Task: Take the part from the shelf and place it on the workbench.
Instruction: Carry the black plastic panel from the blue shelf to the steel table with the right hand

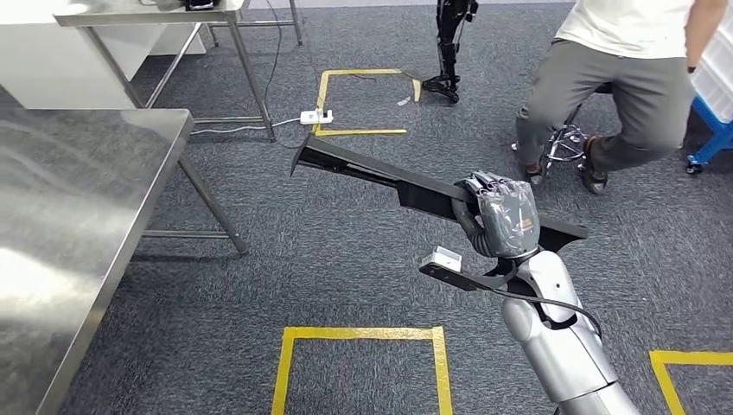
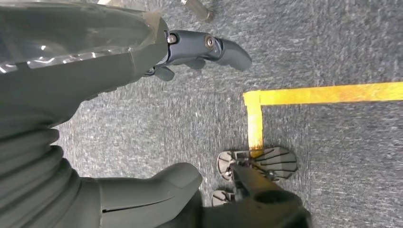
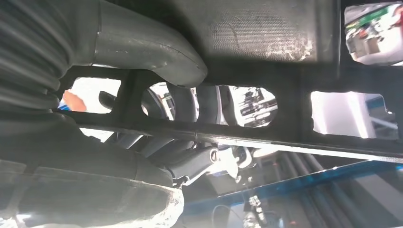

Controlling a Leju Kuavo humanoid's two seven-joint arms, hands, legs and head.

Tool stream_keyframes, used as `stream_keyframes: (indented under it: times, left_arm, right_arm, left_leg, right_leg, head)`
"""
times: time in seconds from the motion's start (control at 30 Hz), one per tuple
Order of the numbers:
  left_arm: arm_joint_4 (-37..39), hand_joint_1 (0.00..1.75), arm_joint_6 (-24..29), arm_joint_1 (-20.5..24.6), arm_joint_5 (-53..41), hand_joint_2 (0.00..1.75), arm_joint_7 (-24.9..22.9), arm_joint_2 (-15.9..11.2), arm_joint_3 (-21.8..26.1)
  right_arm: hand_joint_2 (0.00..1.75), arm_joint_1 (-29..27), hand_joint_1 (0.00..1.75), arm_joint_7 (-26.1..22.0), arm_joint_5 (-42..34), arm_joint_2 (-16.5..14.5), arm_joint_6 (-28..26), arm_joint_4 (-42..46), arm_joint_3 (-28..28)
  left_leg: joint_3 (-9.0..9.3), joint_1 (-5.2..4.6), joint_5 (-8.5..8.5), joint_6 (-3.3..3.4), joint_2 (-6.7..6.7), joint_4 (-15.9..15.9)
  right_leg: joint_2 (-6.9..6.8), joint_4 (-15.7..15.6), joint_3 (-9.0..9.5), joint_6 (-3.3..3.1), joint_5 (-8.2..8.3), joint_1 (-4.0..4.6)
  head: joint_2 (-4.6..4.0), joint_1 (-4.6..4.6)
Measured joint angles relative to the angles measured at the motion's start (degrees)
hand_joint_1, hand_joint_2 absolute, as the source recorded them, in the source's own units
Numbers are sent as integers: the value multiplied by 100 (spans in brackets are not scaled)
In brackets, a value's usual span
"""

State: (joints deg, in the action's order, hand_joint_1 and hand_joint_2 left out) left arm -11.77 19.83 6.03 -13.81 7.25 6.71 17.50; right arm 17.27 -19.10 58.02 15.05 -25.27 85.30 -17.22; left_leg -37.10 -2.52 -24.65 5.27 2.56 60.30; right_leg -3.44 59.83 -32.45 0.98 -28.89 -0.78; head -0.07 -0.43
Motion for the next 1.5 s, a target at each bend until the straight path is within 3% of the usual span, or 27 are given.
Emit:
stream_keyframes:
  times: [0.07, 0.13, 0.17, 0.23, 0.3, 0.33, 0.4, 0.43, 0.5, 0.57, 0.63, 0.7, 0.77, 0.8, 0.83, 0.87, 0.9, 0.97, 1.07, 1.13, 1.17, 1.23, 1.3, 1.33, 1.37, 1.43, 1.5]
  left_arm:
    - [-1, 0, 3, 3, -2, 175, 17, -30, -9]
    - [-1, 0, 6, -4, -9, 175, 34, -44, -21]
    - [0, 0, 7, 3, -14, 175, 43, -44, -27]
    - [1, 0, 5, 23, -32, 175, 52, -28, -35]
    - [2, 0, 2, 26, -43, 175, 53, -2, -40]
    - [2, 0, 3, 17, -44, 175, 53, 9, -41]
    - [3, 0, 7, -1, -44, 175, 53, 13, -41]
    - [3, 0, 10, 3, -44, 175, 53, 7, -41]
    - [3, 0, 23, 7, -44, 175, 57, -6, -41]
    - [5, 0, 40, -10, -44, 175, 62, -13, -41]
    - [8, 0, 52, -24, -44, 175, 66, -16, -42]
    - [10, 0, 54, -16, -44, 175, 69, -12, -43]
    - [10, 0, 55, -12, -44, 175, 73, -5, -43]
    - [11, 0, 55, -14, -44, 175, 74, -3, -43]
    - [11, 0, 56, -16, -44, 175, 74, -1, -43]
    - [12, 0, 57, -16, -45, 175, 77, 0, -43]
    - [12, 0, 59, -14, -46, 175, 80, -2, -43]
    - [12, 0, 63, -1, -51, 175, 87, -13, -44]
    - [12, 0, 69, 12, -57, 175, 97, -25, -50]
    - [12, 0, 71, 7, -58, 175, 99, -26, -52]
    - [12, 0, 72, 9, -59, 175, 100, -23, -52]
    - [12, 0, 70, 20, -61, 175, 101, -6, -53]
    - [13, 0, 70, 23, -62, 175, 101, 16, -55]
    - [15, 0, 70, 17, -63, 175, 100, 27, -56]
    - [17, 0, 72, 10, -63, 175, 99, 37, -56]
    - [20, 0, 74, 3, -66, 175, 99, 43, -56]
    - [22, 0, 80, 11, -70, 175, 99, 40, -57]
  right_arm:
    - [175, -16, 168, 8, 28, -12, 0, 10, -2]
    - [175, -24, 168, 19, 52, -20, -1, 33, 2]
    - [175, -25, 168, 24, 57, -19, -1, 43, 4]
    - [175, -31, 168, 37, 61, -6, -2, 44, 8]
    - [175, -57, 168, 48, 64, 4, -2, 43, 9]
    - [175, -65, 168, 49, 66, 6, -2, 43, 9]
    - [175, -71, 168, 50, 69, 7, -2, 42, 10]
    - [175, -70, 168, 49, 69, 4, -2, 41, 9]
    - [175, -75, 168, 52, 70, 1, -2, 39, 9]
    - [175, -76, 168, 56, 72, -6, -1, 40, 10]
    - [175, -66, 168, 57, 72, -15, -1, 43, 8]
    - [175, -47, 168, 55, 70, -19, -1, 45, 9]
    - [175, -36, 168, 52, 71, -19, -2, 44, 10]
    - [175, -36, 168, 50, 71, -19, -2, 43, 10]
    - [175, -37, 168, 49, 71, -19, -2, 43, 10]
    - [175, -37, 168, 48, 71, -19, -2, 43, 10]
    - [175, -36, 168, 47, 71, -20, -2, 43, 9]
    - [175, -34, 168, 46, 71, -21, -2, 43, 9]
    - [175, -37, 168, 45, 70, -19, -3, 43, 10]
    - [175, -42, 168, 46, 64, -13, -5, 43, 19]
    - [175, -35, 168, 47, 60, -9, -7, 43, 23]
    - [175, -23, 168, 50, 48, 3, -10, 39, 36]
    - [175, -32, 168, 52, 37, 11, -14, 26, 45]
    - [175, -38, 168, 52, 32, 13, -15, 18, 48]
    - [175, -42, 168, 52, 26, 13, -16, 12, 51]
    - [175, -39, 168, 49, 10, 14, -20, 5, 56]
    - [175, -42, 168, 28, -21, 12, -36, -1, 60]
  left_leg:
    - [79, -27, 36, 29, -59, -146]
    - [280, 3, 147, 110, -135, -431]
    - [378, 34, 199, 145, -171, -558]
    - [432, 75, 224, 160, -252, -626]
    - [432, 99, 189, 109, -349, -597]
    - [430, 120, 157, 67, -395, -555]
    - [399, 179, 42, -63, -476, -384]
    - [354, 196, -34, -135, -511, -255]
    - [248, 200, -137, -220, -561, -62]
    - [194, 215, -169, -243, -580, -5]
    - [139, 240, -273, -288, -496, 127]
    - [-120, 261, -545, -340, -345, 649]
    - [-540, 271, -819, -343, -271, 1392]
    - [-687, 265, -844, -316, -267, 1606]
    - [-726, 249, -755, -270, -270, 1604]
    - [-647, 217, -570, -210, -274, 1382]
    - [-470, 168, -329, -132, -276, 995]
    - [-109, 64, -32, -7, -261, 281]
    - [67, -23, 7, 45, -252, -67]
    - [238, -1, 89, 95, -251, -321]
    - [330, 15, 141, 133, -252, -453]
    - [423, 34, 189, 173, -262, -578]
    - [424, 44, 170, 155, -284, -567]
    - [423, 55, 149, 128, -297, -548]
    - [420, 73, 118, 87, -307, -509]
    - [383, 109, 7, -29, -327, -344]
    - [293, 113, -122, -125, -342, -124]
  right_leg:
    - [-70, -82, 39, 22, 9, -2]
    - [15, 4, 42, 18, -55, 19]
    - [114, 212, -43, 3, -143, 31]
    - [295, 889, -401, -14, -375, 5]
    - [334, 1289, -688, 62, -441, -41]
    - [335, 1191, -686, 141, -339, -76]
    - [351, 558, -440, 328, 7, -153]
    - [374, 273, -309, 375, 128, -177]
    - [414, 103, -229, 314, 177, -176]
    - [415, 137, -251, 212, 165, -169]
    - [407, 135, -245, 170, 160, -172]
    - [396, 129, -229, 137, 151, -147]
    - [384, 128, -227, 116, 136, -102]
    - [380, 128, -224, 105, 128, -77]
    - [379, 128, -214, 92, 118, -54]
    - [379, 125, -195, 77, 108, -36]
    - [379, 115, -164, 59, 96, -25]
    - [373, 68, -98, 35, 80, -20]
    - [352, -26, -51, 50, 90, -43]
    - [341, -7, -45, 50, 63, -26]
    - [342, 124, -99, 36, -2, -9]
    - [348, 723, -407, -3, -248, -1]
    - [347, 1307, -764, 38, -411, -33]
    - [346, 1341, -823, 99, -369, -59]
    - [344, 1154, -765, 182, -236, -87]
    - [343, 465, -455, 342, 101, -142]
    - [356, 106, -278, 320, 236, -157]
  head:
    - [1, -6]
    - [-1, -12]
    - [-1, -6]
    - [-1, 9]
    - [-1, 24]
    - [-2, 25]
    - [-1, 27]
    - [-1, 42]
    - [-2, 49]
    - [-2, 26]
    - [-2, 2]
    - [-2, -15]
    - [-1, -22]
    - [-1, -22]
    - [-1, -22]
    - [-1, -21]
    - [-1, -21]
    - [-1, -17]
    - [-1, -20]
    - [-1, -20]
    - [-1, -20]
    - [-1, -10]
    - [-1, -1]
    - [-1, -1]
    - [-1, -1]
    - [-2, 2]
    - [-1, 1]
